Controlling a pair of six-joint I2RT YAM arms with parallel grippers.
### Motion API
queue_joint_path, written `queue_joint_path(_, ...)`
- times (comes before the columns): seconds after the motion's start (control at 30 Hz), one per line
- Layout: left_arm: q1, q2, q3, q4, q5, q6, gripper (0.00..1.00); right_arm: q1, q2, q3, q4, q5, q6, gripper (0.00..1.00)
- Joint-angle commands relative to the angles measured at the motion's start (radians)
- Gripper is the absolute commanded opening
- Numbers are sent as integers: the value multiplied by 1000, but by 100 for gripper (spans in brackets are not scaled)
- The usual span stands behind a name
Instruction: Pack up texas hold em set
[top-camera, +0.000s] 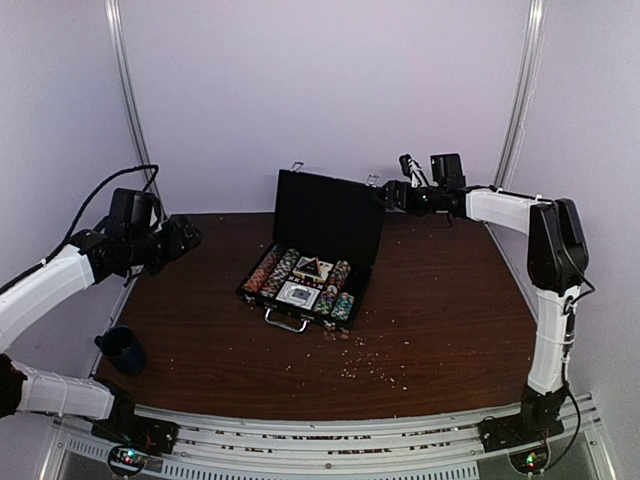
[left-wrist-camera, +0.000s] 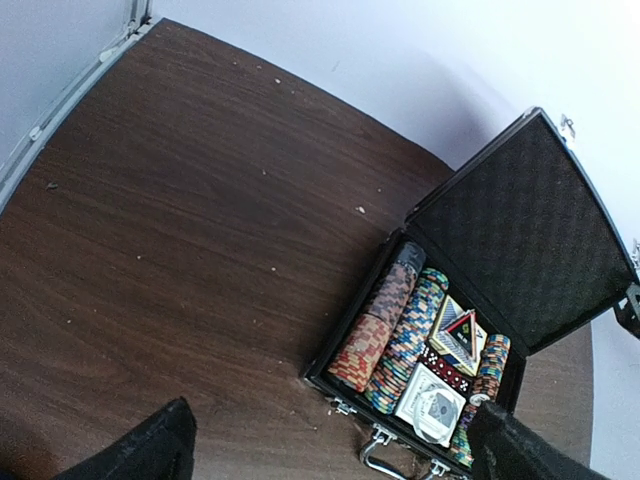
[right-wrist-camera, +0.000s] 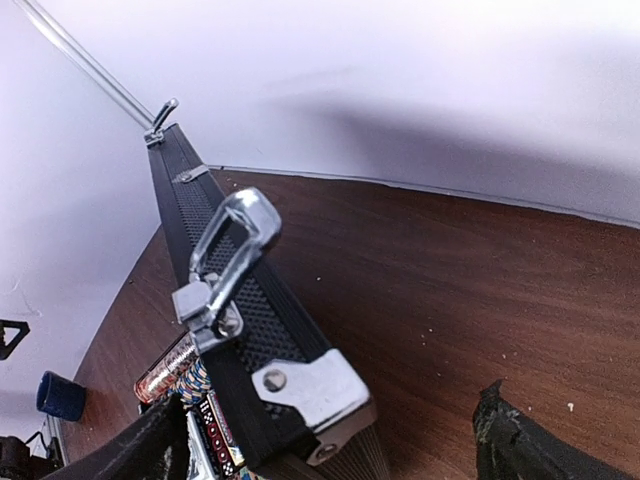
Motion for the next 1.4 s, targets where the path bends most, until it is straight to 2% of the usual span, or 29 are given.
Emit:
queue_joint_path(0.0, 7, 33, 67, 26, 60, 61, 98, -9, 60, 82, -6, -105, -54, 98)
queue_joint_path(0.17, 7, 43, 52, 42, 92, 56, 98, -9, 117, 157, 10, -238, -19, 97)
queue_joint_path(0.43, 6, 18, 29, 48, 112, 43, 97, 1, 39, 60, 200, -406, 141, 97)
queue_joint_path(0.73, 6, -6, -5, 72, 147, 43, 97, 62, -119, -120, 164, -481, 124, 97)
queue_joint_path(0.87, 6, 1, -2, 76, 174, 44, 97, 119, -183, -218, 32, -519, 31, 97)
queue_joint_path(1.0, 6, -4, -2, 75, 172, 42, 97, 186, -256, -295, -314, -485, -216, 96)
queue_joint_path(1.1, 7, -12, -27, 77, 158, 26, 97, 214, -338, -375, -523, -390, -350, 95)
queue_joint_path(1.17, 7, -5, -53, 84, 167, 1, 97, 214, -423, -465, -518, -292, -334, 95)
queue_joint_path(1.23, 6, 29, -70, 100, 197, -6, 94, 214, -506, -541, -438, -169, -281, 95)
queue_joint_path(1.37, -3, 123, -52, 151, 278, -16, 91, 220, -562, -570, -296, 76, -150, 93)
